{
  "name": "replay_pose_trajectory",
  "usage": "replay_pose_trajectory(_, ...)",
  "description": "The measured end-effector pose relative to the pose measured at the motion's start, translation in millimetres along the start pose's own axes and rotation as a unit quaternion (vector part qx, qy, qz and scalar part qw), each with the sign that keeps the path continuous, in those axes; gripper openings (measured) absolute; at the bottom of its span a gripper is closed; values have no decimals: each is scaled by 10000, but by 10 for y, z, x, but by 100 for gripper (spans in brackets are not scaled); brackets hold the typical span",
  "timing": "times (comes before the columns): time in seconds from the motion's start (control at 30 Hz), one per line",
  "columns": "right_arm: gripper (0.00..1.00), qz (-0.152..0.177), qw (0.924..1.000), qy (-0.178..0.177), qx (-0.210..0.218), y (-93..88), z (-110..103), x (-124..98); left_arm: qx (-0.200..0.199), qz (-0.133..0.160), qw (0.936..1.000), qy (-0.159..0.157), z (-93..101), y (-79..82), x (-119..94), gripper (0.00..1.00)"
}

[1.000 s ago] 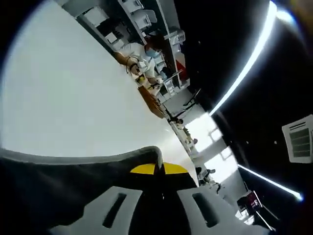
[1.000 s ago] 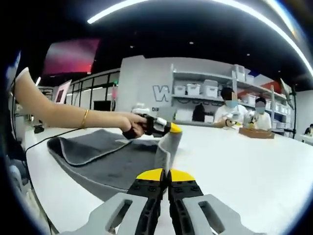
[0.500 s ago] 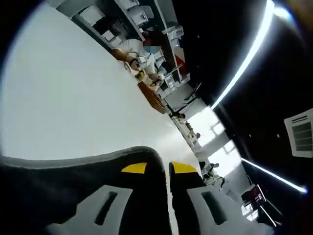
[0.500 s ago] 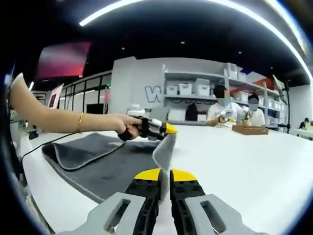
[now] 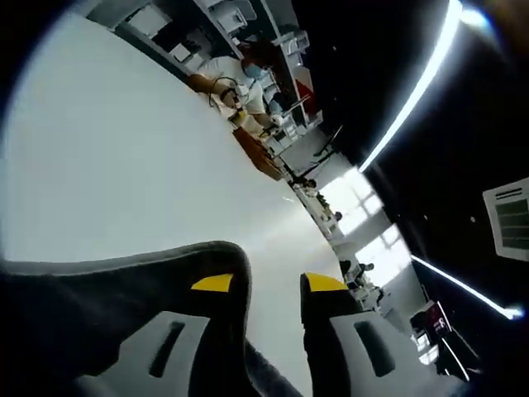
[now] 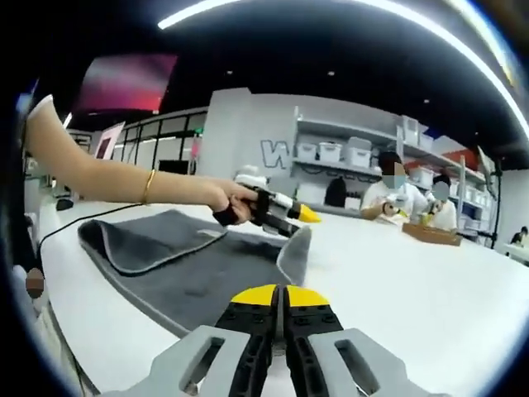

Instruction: Open the folded towel by lifting each exposed corner and separating the folded layers until the towel lies flat within the target outline without major curled edges

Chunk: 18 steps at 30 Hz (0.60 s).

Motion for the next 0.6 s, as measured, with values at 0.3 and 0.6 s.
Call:
replay_pose_trajectory(0.3, 0, -503, 9976, 228, -420, -161, -144, 166, -160, 52, 9998, 47, -109, -31, -44, 2)
replay_pose_trajectory(0.6, 0, -958, 9917, -60, -855, -275, -92, 317, -470, 293, 9983, -155, -168, -32, -4, 2)
Point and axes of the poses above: the point that each gripper's makers call its tool centre point, and the gripper's own axes: x roughly forward along the fingers, z roughly to its right, y roughly out of its top, the point moved 8 cm from there along -x, roughly backward along the fingers, and after that the axes turned 13 degrees about x, right-handed, at the moved point
